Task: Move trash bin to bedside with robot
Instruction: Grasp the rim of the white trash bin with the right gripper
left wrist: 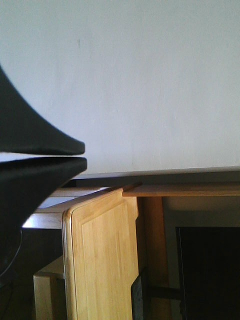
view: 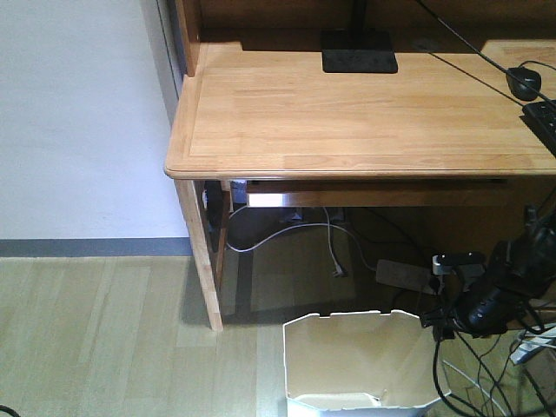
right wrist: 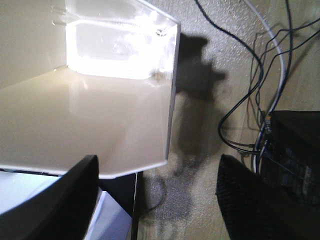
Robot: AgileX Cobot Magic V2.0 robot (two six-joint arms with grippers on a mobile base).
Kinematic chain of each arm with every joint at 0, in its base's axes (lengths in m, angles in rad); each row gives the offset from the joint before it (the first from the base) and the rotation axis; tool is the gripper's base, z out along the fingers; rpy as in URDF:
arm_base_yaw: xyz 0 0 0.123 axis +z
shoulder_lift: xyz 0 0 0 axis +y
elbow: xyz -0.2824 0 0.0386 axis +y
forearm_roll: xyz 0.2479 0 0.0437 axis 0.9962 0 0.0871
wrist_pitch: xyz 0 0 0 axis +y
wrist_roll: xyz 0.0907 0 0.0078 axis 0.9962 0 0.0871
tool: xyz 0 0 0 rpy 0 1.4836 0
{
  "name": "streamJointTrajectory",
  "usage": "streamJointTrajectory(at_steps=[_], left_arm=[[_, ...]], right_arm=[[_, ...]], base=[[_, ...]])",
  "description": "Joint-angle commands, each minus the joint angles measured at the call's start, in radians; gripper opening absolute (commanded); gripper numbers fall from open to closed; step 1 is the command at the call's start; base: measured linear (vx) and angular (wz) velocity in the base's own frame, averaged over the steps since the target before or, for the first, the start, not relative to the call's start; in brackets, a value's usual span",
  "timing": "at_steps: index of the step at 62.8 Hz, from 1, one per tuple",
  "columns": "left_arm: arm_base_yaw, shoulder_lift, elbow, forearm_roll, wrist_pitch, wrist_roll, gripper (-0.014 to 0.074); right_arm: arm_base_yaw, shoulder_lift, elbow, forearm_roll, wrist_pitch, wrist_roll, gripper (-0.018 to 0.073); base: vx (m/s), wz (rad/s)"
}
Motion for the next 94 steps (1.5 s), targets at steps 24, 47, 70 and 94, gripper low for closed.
streamJointTrajectory(at_steps=[24,47,70,94], left_arm=[[-0.006,-0.015,0.012,-0.009,-0.074,-0.014,-0.0006],[-0.006,-0.015,0.012,-0.009,-0.074,-0.014,-0.0006],[-0.006,-0.015,0.012,-0.009,-0.074,-0.014,-0.0006],[-0.006,-0.015,0.012,-0.009,-0.074,-0.014,-0.0006]], right_arm=[[-0.005,0.278,-0.273,-0.002,0.048,-0.014,0.0527],[-0.005,0.453,-0.431,-0.012,0.070,-0.014,0.0527],[-0.005,0.546,-0.572,-0.021,0.163,-0.016,0.0518],[-0.005,0.588,-0.613,-0.021,0.196,-0.013,0.0001]], base=[[0.00,0.00],[0.00,0.00],[0.00,0.00],[0.00,0.00]])
